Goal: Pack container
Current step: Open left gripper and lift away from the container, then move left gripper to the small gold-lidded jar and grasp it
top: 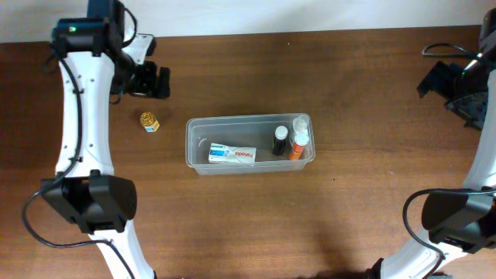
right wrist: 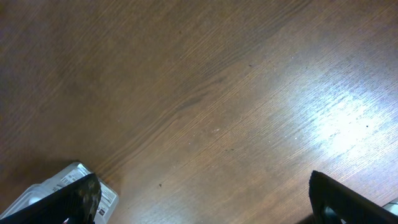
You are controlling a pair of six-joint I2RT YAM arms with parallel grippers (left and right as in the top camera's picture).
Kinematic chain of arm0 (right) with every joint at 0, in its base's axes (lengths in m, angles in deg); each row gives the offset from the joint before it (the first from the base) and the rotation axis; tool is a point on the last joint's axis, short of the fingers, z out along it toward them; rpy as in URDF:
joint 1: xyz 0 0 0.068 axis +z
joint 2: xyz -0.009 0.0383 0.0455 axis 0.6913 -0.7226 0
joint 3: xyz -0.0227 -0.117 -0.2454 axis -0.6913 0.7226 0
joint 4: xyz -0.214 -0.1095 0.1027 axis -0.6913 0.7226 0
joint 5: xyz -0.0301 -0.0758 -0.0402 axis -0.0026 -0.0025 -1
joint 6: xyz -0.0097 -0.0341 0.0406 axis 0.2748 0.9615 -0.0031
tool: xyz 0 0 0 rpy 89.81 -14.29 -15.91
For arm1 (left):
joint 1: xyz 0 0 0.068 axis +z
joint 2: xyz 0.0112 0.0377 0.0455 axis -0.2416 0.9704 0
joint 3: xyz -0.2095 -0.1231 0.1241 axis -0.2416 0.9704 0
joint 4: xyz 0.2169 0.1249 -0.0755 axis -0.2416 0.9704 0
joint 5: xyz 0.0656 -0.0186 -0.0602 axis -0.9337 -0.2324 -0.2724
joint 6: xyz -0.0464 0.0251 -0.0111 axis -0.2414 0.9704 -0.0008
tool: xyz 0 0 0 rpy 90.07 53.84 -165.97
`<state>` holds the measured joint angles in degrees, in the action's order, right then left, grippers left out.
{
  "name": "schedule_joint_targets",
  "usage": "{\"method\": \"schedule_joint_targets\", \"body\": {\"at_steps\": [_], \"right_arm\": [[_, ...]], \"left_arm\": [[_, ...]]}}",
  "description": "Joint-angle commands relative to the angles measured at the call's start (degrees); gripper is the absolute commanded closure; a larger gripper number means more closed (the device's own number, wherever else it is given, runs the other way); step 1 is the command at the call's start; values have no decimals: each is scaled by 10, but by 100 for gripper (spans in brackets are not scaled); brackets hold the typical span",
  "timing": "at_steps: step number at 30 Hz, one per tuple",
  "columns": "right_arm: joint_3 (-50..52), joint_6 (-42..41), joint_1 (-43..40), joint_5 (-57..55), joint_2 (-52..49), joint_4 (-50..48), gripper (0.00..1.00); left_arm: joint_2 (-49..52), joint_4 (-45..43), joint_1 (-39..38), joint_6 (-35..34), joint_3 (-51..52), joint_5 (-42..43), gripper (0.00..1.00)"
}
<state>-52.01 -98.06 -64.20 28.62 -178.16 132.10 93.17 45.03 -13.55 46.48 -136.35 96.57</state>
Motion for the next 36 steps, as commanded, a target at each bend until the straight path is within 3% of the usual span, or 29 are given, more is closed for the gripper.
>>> {"method": "schedule_joint_targets", "body": {"at_steps": [1,7,20,34,36], "right_arm": [[-7,-3,2,-5,4,0,2],[-7,-3,2,-5,4,0,2],[-7,-3,2,-5,4,0,2],[-7,-3,2,-5,4,0,2],[-7,-3,2,-5,4,0,2]], "left_arm": [[8,-27,-3,-16,32,6,1],[43,-71,5,-45,83,-15,1],[186,-78,37,-57,87,-54,1],[213,-115,39,-58,87,-54,1],[213,-113,39,-58,87,-54,7]]}}
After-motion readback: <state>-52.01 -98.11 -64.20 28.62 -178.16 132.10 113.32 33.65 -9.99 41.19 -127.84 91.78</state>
